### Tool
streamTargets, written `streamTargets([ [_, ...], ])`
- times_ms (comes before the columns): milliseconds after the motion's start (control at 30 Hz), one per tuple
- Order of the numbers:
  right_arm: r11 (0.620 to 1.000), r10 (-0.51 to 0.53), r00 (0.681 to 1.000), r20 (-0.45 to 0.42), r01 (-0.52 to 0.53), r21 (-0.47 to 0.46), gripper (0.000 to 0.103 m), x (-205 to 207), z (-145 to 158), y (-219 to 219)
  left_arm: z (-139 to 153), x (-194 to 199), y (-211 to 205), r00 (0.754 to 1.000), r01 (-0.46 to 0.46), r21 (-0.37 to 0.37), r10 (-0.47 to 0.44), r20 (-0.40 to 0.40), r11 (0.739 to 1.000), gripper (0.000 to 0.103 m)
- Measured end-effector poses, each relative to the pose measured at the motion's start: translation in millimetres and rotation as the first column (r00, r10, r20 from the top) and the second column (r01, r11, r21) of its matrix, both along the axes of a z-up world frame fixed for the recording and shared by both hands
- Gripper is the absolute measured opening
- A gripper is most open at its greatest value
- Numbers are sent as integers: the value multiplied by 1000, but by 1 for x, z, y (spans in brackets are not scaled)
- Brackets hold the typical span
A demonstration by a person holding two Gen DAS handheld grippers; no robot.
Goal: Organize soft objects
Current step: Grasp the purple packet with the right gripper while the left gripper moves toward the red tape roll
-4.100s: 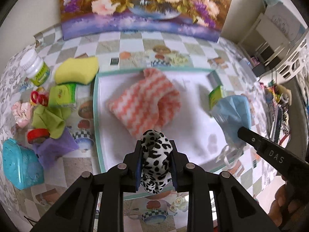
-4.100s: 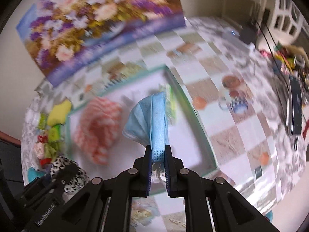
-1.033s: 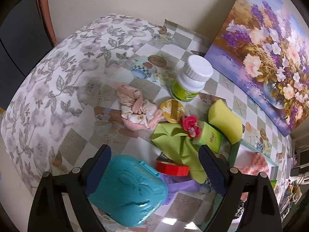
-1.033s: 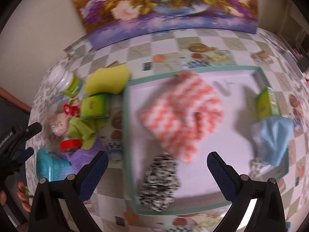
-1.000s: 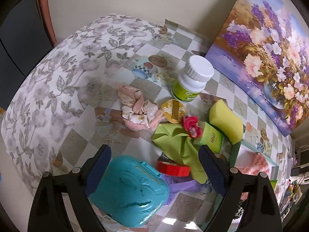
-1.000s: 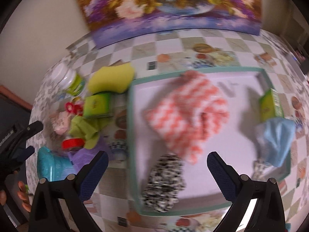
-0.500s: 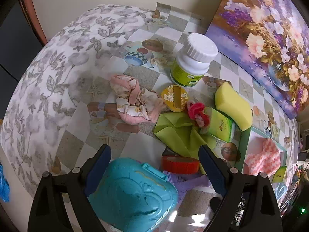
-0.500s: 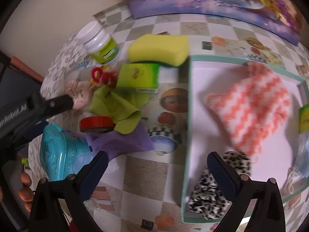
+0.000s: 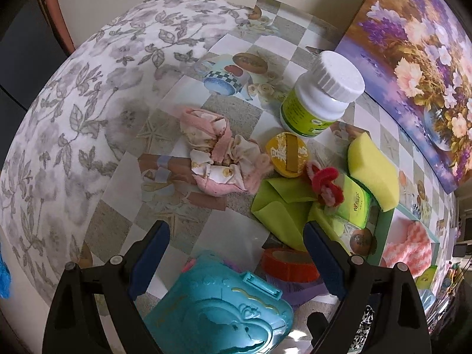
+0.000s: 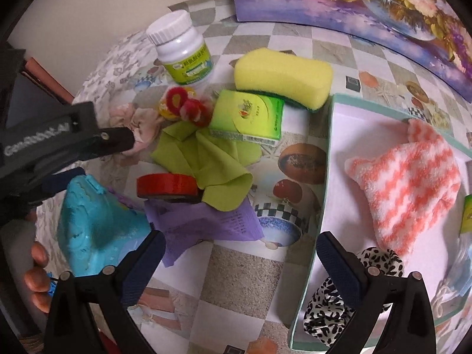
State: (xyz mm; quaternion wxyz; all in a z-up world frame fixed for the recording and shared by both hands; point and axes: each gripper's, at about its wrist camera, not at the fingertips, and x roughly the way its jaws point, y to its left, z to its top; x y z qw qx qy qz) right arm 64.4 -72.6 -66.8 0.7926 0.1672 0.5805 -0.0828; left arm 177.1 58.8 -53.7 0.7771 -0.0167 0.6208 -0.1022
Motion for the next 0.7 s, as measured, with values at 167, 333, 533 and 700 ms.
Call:
streamTargets([
  [167,998,58,998,2,-58,3,103,5,-2,14,-4,0,0,1000,0,-11,0,-14,1000,92],
  [333,996,94,995,-18,-94,7,103,15,-16,27,-5,3,3,1000,-7,-15,7,-19,1000,92],
  [533,994,106,994,-40,-105,23,103,24,-32,29,-6,4,7,1000,-15,-20,14,-26,1000,92],
  [700,992,101,994,-44,-98,74,103,28,-46,29,-9,4,6,999,-14,-20,13,-33,1000,92],
])
